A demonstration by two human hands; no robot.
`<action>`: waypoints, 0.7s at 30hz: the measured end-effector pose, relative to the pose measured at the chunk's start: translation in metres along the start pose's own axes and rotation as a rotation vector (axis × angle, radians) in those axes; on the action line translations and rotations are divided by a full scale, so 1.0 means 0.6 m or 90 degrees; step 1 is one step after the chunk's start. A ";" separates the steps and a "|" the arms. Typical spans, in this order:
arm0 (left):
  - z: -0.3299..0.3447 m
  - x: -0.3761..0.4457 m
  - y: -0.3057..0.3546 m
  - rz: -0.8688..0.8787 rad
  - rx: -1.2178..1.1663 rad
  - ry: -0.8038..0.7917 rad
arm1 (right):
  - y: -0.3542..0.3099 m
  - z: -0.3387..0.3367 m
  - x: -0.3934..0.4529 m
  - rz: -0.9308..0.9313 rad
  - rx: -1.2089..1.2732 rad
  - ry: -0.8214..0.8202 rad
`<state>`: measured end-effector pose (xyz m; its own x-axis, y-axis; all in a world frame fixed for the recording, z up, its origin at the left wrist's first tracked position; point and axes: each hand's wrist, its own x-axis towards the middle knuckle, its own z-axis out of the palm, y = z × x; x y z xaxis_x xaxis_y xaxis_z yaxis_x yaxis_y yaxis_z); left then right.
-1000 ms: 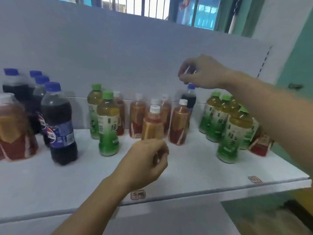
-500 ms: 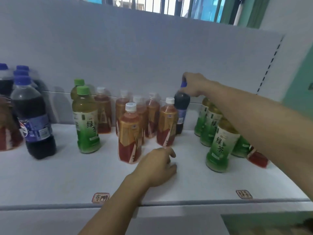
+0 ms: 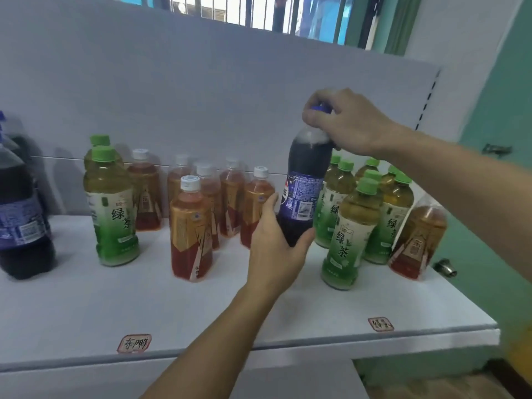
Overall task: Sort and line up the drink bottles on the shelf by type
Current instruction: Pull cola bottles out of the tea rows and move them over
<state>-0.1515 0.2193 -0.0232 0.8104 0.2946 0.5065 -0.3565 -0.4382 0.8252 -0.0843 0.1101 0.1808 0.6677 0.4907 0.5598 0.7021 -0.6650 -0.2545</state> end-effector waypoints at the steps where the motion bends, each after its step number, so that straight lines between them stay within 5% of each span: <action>1: -0.012 -0.004 0.001 0.010 -0.003 0.026 | -0.008 -0.006 -0.002 -0.011 0.028 0.005; 11: -0.262 -0.046 -0.035 0.116 0.142 0.316 | -0.209 0.090 0.070 -0.164 0.157 -0.025; 21: -0.645 -0.106 -0.114 0.035 0.322 0.486 | -0.560 0.267 0.151 -0.363 0.258 -0.034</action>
<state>-0.3587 0.5589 -0.0151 0.2068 0.6644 0.7182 0.0063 -0.7350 0.6781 -0.2199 0.4683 0.1909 0.1721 0.7345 0.6564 0.9764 -0.0389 -0.2124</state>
